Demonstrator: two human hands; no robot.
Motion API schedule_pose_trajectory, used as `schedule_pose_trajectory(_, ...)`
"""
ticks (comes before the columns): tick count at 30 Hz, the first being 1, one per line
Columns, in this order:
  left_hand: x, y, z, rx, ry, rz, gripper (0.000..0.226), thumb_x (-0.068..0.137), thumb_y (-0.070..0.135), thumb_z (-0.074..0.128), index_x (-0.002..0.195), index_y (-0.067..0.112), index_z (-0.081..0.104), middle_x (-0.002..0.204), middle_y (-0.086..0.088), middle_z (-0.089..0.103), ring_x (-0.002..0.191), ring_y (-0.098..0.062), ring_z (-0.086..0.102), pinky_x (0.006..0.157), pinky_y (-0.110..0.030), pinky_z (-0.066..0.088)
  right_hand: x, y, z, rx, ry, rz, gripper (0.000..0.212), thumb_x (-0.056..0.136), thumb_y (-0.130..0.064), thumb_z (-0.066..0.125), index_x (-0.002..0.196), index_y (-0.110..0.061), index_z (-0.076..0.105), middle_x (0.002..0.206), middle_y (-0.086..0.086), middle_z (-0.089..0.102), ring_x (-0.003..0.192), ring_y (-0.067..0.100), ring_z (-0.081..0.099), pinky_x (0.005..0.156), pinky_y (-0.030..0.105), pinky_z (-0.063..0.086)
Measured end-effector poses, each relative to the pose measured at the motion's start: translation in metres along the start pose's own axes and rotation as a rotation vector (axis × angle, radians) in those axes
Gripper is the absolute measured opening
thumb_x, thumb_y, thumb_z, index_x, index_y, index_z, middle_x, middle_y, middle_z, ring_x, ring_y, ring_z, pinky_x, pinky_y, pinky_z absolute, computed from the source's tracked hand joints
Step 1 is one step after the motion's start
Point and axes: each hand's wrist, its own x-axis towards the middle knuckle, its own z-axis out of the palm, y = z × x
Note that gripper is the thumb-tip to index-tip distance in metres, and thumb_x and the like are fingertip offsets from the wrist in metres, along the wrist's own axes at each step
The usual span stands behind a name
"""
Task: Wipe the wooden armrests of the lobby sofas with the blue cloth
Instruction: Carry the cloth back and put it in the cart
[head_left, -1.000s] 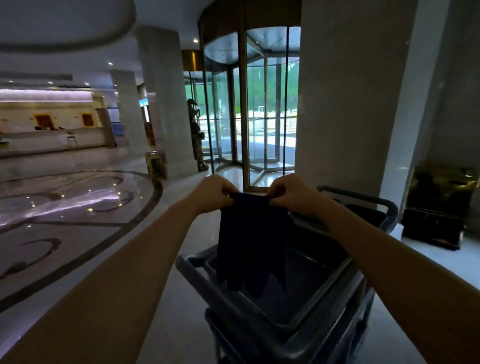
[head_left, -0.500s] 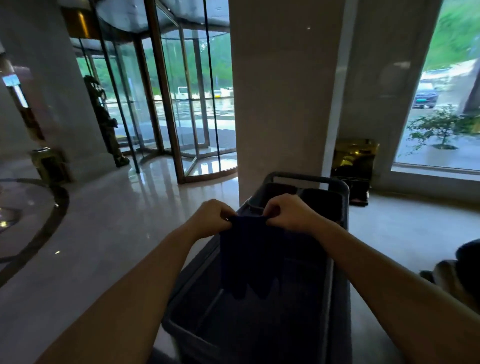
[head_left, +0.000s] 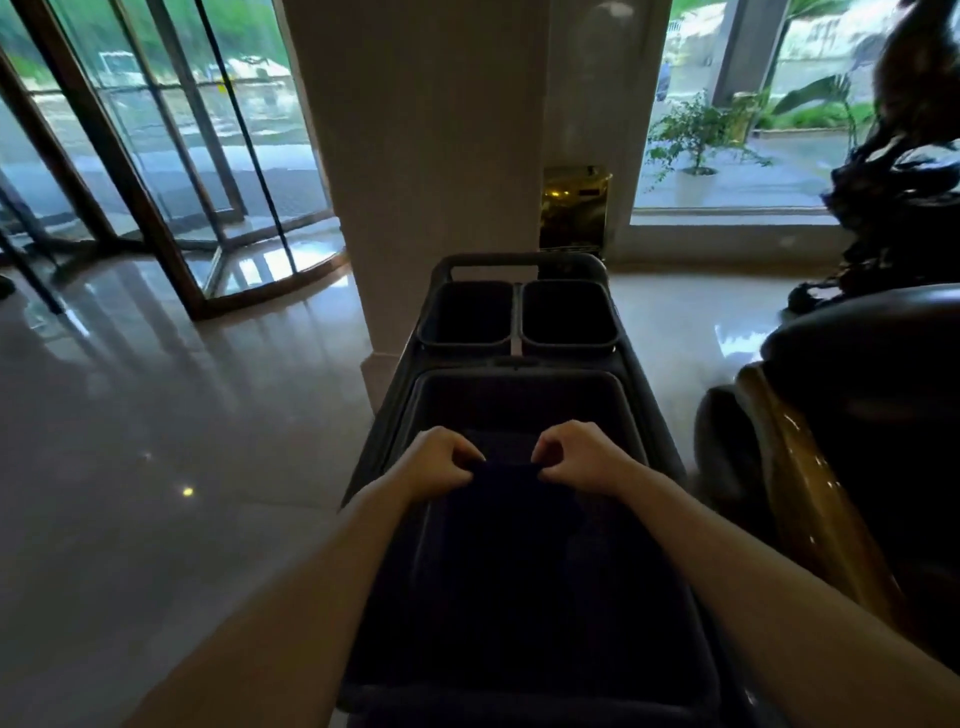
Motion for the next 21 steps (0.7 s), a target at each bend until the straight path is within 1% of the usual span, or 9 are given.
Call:
schedule_pose_trajectory(3,0.009,-0.017,0.022,-0.031,-0.049,-0.004,0.026,0.071,0.002,0.063,0.092,0.012,0.074,0.088,-0.005,0.073,0.079,-0.007,0.065,0.079,-0.019,0.049,0.001,0.017,0.022,0.019,-0.030,0.069,0.014,0.069,-0.008,0.070,0.082,-0.014,0.070,0.074,-0.007,0.060,0.069,0.003,0.055,0.056,0.002,0.035)
schedule_pose_trajectory(5,0.016,-0.028,0.037,-0.051,-0.064,-0.022,0.025,0.072,0.003,0.064,0.093,0.012,0.073,0.090,-0.005,0.073,0.082,-0.009,0.066,0.082,-0.022,0.051,0.002,0.028,0.037,0.028,-0.058,0.106,0.012,0.071,-0.010,0.070,0.082,-0.015,0.069,0.076,-0.007,0.060,0.072,0.006,0.056,0.059,0.008,0.038)
schedule_pose_trajectory(8,0.028,-0.045,0.058,-0.065,-0.082,-0.058,0.024,0.074,0.005,0.066,0.095,0.014,0.072,0.093,-0.001,0.071,0.083,-0.006,0.063,0.079,-0.019,0.049,0.006,0.044,0.059,0.064,-0.082,0.192,0.012,0.073,-0.012,0.071,0.081,-0.019,0.066,0.080,-0.005,0.061,0.077,0.009,0.059,0.067,0.019,0.045)
schedule_pose_trajectory(10,0.038,-0.056,0.073,-0.077,-0.097,-0.081,0.024,0.075,0.005,0.067,0.096,0.017,0.071,0.093,0.002,0.070,0.083,-0.003,0.061,0.079,-0.018,0.047,0.011,0.057,0.073,0.064,-0.098,0.238,0.013,0.074,-0.012,0.070,0.082,-0.020,0.065,0.082,-0.005,0.060,0.078,0.010,0.059,0.069,0.022,0.047)
schedule_pose_trajectory(13,0.048,-0.073,0.092,-0.114,-0.157,-0.141,0.024,0.077,0.008,0.066,0.096,0.022,0.068,0.095,0.006,0.067,0.084,-0.001,0.060,0.081,-0.021,0.049,0.017,0.071,0.090,0.069,-0.120,0.278,0.017,0.075,-0.012,0.070,0.079,-0.025,0.060,0.079,-0.010,0.057,0.073,0.003,0.055,0.061,0.014,0.041)
schedule_pose_trajectory(15,0.051,-0.082,0.102,-0.134,-0.196,-0.197,0.025,0.079,0.009,0.065,0.097,0.026,0.067,0.094,0.010,0.063,0.085,-0.001,0.059,0.079,-0.021,0.047,0.019,0.079,0.100,0.084,-0.132,0.296,0.020,0.075,-0.011,0.071,0.076,-0.027,0.058,0.077,-0.014,0.054,0.073,0.001,0.055,0.057,0.010,0.038)
schedule_pose_trajectory(17,0.054,-0.090,0.111,-0.131,-0.181,-0.208,0.026,0.078,0.007,0.065,0.097,0.024,0.069,0.095,0.008,0.065,0.088,-0.003,0.060,0.080,-0.021,0.048,0.021,0.085,0.110,0.090,-0.149,0.316,0.023,0.075,-0.011,0.071,0.075,-0.029,0.056,0.076,-0.014,0.053,0.075,0.003,0.056,0.055,0.010,0.037)
schedule_pose_trajectory(21,0.056,-0.097,0.118,-0.117,-0.172,-0.197,0.027,0.077,0.005,0.064,0.098,0.021,0.070,0.100,0.003,0.068,0.091,-0.006,0.060,0.089,-0.027,0.049,0.023,0.092,0.121,0.106,-0.173,0.344,0.021,0.075,-0.011,0.070,0.075,-0.027,0.057,0.079,-0.011,0.056,0.071,0.001,0.053,0.054,0.010,0.038)
